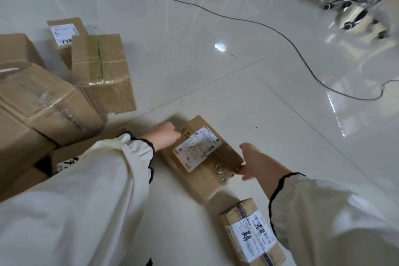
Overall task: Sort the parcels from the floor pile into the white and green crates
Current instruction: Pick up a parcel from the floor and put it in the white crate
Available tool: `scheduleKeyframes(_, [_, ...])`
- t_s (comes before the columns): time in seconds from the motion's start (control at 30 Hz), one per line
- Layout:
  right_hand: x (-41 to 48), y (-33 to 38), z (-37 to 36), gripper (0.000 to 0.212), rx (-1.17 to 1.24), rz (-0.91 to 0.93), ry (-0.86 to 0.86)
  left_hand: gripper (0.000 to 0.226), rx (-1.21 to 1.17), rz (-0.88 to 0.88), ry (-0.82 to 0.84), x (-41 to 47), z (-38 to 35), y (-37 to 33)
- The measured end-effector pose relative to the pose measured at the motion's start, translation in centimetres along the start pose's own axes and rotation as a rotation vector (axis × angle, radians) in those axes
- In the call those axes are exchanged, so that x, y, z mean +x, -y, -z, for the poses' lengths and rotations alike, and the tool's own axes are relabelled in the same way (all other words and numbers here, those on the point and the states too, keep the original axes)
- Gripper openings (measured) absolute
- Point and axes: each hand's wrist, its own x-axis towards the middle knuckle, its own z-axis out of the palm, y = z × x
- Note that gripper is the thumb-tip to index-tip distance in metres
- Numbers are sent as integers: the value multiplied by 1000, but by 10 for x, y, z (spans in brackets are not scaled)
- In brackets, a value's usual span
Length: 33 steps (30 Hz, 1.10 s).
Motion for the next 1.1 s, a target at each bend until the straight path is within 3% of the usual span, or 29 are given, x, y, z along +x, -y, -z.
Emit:
scheduleKeyframes(0.07, [1,10,-4,31,150,65,-21,16,-10,108,113,-9,4,9])
scheduleKeyframes(0.17, [-2,22,-17,17,230,135,1,27,-43,257,327,-22,3,24])
scheduleKeyframes(0.23, [-2,21,-25,27,205,159,22,34,-48,311,358,-24,3,32])
scheduleKeyframes(0.43, [0,23,-26,38,139,199,11,34,-64,315,316,-19,6,40])
scheduleKeyframes(0.6, [-5,14,-20,46,-248,36,83,30,-109,231,126,-18,2,32])
scheduleKeyframes(0.8, [-5,19,-28,43,-70,-12,217,30,-277,315,116,-21,-2,32])
scheduleKeyframes(0.9, [-33,29,-25,33,-85,56,171,25,-342,330,75,-43,10,17])
scheduleKeyframes(1.0, [-81,50,-10,37,-83,129,132,17,-334,289,38,-81,51,-14])
scheduleKeyframes(1.1, [-164,84,21,25,-92,141,178,22,-313,283,28,-132,116,-53])
